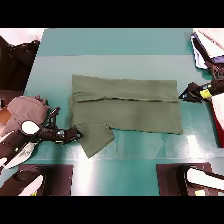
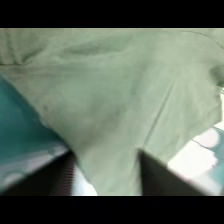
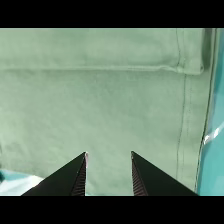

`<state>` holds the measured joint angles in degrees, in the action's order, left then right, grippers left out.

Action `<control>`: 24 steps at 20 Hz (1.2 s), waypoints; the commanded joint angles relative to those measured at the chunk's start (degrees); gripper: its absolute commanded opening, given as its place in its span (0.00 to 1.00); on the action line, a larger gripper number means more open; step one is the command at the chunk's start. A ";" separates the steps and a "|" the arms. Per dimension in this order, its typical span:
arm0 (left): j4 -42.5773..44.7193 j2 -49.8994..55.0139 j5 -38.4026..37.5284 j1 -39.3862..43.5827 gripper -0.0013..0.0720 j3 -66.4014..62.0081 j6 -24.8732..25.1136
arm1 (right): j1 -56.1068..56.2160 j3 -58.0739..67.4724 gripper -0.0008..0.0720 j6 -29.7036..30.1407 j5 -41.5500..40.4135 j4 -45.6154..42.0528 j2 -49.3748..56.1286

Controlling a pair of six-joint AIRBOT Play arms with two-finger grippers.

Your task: Fold the shirts.

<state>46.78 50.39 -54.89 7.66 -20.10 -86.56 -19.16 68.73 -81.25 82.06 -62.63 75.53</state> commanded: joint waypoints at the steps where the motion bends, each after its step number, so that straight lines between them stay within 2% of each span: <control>1: -2.38 -0.11 -0.02 0.35 0.06 0.09 3.56 | -0.85 -0.07 0.44 1.01 3.93 -1.44 -0.02; 3: -3.34 -0.11 -0.15 0.33 0.06 -0.22 3.67 | -2.49 -0.72 0.44 1.01 6.12 -4.31 -0.20; 6: -3.45 -0.11 -1.88 0.35 0.05 -3.34 5.27 | -7.17 -8.24 0.44 1.90 5.81 -5.25 -2.71; 8: -3.41 -0.11 -2.84 0.35 0.05 -6.03 7.08 | -10.34 -15.54 0.44 3.98 3.85 -5.27 -4.85; 12: -3.34 -0.11 -2.95 0.35 0.05 -8.24 7.52 | -14.16 -25.86 0.44 5.35 -1.86 -5.03 -7.54; 22: -3.10 -0.11 -4.33 0.35 0.06 -8.24 7.54 | -15.06 -32.28 0.43 5.88 -6.95 -4.44 -7.63; 23: -3.10 -0.11 -4.42 0.33 0.06 -8.24 7.52 | -14.38 -32.28 0.29 5.90 -7.17 -4.44 -7.65; 24: -3.10 -0.11 -4.74 0.33 0.06 -8.24 7.52 | -13.44 -32.24 0.10 5.90 -7.58 -4.48 -7.65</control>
<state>43.66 50.35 -59.20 7.97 -28.27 -79.09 -34.00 36.93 -75.44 76.18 -67.05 67.92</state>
